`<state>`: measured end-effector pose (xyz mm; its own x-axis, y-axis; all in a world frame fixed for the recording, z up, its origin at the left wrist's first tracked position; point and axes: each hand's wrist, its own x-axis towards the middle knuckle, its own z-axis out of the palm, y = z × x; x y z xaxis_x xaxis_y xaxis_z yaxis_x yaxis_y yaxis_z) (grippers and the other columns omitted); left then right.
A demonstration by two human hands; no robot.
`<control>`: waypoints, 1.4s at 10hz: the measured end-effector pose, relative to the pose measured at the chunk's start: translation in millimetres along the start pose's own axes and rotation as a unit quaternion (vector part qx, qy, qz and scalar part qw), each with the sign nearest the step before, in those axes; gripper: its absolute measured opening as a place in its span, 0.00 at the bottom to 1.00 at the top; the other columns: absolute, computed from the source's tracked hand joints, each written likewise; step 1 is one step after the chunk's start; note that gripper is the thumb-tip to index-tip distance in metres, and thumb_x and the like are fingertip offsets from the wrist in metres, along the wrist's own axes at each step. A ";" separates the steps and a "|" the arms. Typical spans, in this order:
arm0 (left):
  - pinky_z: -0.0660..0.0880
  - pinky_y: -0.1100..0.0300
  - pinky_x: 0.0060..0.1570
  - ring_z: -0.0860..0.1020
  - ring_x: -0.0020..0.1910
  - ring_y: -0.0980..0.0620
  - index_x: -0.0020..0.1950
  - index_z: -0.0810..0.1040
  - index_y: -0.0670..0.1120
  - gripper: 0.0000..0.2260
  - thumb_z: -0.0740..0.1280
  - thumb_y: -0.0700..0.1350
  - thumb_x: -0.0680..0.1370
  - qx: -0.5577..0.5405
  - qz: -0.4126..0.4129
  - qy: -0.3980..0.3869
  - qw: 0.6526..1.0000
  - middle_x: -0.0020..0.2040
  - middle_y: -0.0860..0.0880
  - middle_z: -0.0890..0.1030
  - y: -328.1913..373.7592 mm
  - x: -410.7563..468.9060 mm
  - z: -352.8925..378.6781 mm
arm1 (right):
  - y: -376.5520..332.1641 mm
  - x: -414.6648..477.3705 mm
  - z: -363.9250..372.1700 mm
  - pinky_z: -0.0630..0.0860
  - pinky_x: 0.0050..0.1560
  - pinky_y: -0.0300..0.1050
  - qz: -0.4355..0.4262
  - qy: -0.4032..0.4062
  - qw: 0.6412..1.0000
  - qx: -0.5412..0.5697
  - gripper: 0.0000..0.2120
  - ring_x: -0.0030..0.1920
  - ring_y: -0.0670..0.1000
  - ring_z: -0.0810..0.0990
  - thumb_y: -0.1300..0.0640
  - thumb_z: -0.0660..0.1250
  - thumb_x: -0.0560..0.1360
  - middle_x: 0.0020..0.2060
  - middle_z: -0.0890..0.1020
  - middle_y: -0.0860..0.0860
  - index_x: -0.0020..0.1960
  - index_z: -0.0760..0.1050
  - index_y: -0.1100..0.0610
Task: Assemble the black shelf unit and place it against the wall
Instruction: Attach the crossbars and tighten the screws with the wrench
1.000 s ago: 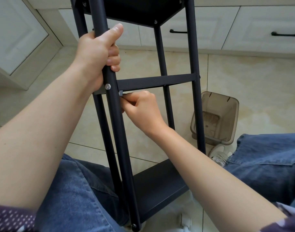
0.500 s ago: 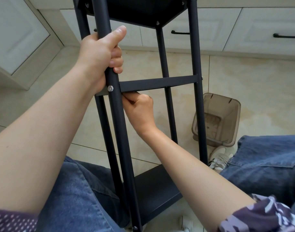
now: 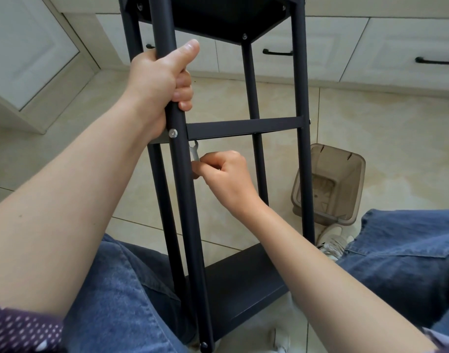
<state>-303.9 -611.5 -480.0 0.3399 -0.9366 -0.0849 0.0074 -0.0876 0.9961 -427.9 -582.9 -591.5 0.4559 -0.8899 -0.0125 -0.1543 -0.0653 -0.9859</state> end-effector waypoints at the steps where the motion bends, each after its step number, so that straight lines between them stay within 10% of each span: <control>1: 0.63 0.64 0.23 0.61 0.22 0.57 0.39 0.64 0.49 0.16 0.68 0.49 0.81 -0.002 0.001 -0.003 1.000 0.26 0.54 0.61 0.2 -0.7 0.3 | -3.7 -0.3 -0.9 0.65 0.34 0.43 -0.007 0.009 1.000 -0.003 0.12 0.30 0.49 0.68 0.60 0.67 0.75 0.30 0.77 0.63 0.35 0.81 0.64; 5: 0.63 0.65 0.24 0.62 0.22 0.57 0.39 0.65 0.48 0.16 0.68 0.49 0.82 -0.004 0.004 -0.014 1.000 0.25 0.55 0.62 -0.5 -0.5 -0.9 | -18.2 9.4 -7.1 0.59 0.31 0.41 -0.043 0.005 0.999 0.008 0.23 0.27 0.46 0.59 0.61 0.70 0.75 0.20 0.63 0.46 0.23 0.74 0.46; 6: 0.63 0.65 0.24 0.62 0.22 0.57 0.39 0.64 0.48 0.16 0.68 0.49 0.82 -0.005 0.003 -0.015 1.000 0.25 0.55 0.62 0.0 -0.6 -0.7 | -14.9 7.1 -6.9 0.61 0.30 0.38 -0.062 0.012 0.998 -0.016 0.24 0.25 0.46 0.62 0.60 0.70 0.76 0.22 0.68 0.56 0.22 0.73 0.48; 7: 0.63 0.65 0.24 0.62 0.22 0.57 0.40 0.64 0.48 0.16 0.68 0.49 0.82 -0.005 0.004 -0.015 1.000 0.25 0.55 0.62 0.6 -0.7 -0.4 | -10.8 6.7 -3.3 0.62 0.29 0.32 -0.070 0.009 0.997 -0.023 0.17 0.23 0.45 0.68 0.62 0.68 0.77 0.20 0.73 0.44 0.30 0.80 0.62; 8: 0.63 0.65 0.24 0.62 0.22 0.57 0.39 0.65 0.49 0.16 0.68 0.49 0.81 -0.003 0.005 -0.016 1.000 0.25 0.55 0.62 0.2 -0.9 0.4 | -5.9 12.1 4.7 0.61 0.30 0.33 -0.085 0.039 0.995 -0.030 0.21 0.24 0.46 0.68 0.64 0.68 0.77 0.18 0.71 0.40 0.26 0.75 0.54; 9: 0.63 0.64 0.23 0.61 0.22 0.57 0.39 0.64 0.49 0.17 0.68 0.49 0.81 -0.003 0.003 -0.012 1.000 0.25 0.55 0.61 0.5 -1.0 1.6 | 1.4 18.4 16.5 0.68 0.34 0.46 -0.110 0.084 0.990 -0.020 0.15 0.29 0.54 0.70 0.64 0.68 0.76 0.24 0.76 0.52 0.31 0.78 0.63; 12: 0.63 0.65 0.24 0.61 0.22 0.57 0.39 0.63 0.49 0.17 0.68 0.50 0.81 0.004 0.005 -0.015 1.000 0.25 0.55 0.61 -0.2 1.2 -0.6 | 13.6 29.2 36.8 0.65 0.36 0.26 -0.155 0.170 0.973 0.002 0.08 0.33 0.47 0.69 0.64 0.69 0.76 0.32 0.83 0.55 0.40 0.84 0.64; 14: 0.63 0.64 0.24 0.61 0.22 0.57 0.39 0.64 0.49 0.17 0.68 0.50 0.81 0.004 0.007 -0.016 1.000 0.26 0.55 0.62 -0.8 1.2 -1.0 | 15.7 29.0 34.5 0.64 0.36 0.27 -0.163 0.152 0.975 -0.007 0.09 0.30 0.44 0.69 0.63 0.68 0.77 0.29 0.74 0.40 0.39 0.83 0.63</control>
<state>-302.6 -612.2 -480.8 0.3095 -0.9482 -0.0715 -0.0046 -0.0767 0.9970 -386.9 -594.1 -613.1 0.2022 -0.9131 0.3541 -0.0566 -0.3718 -0.9266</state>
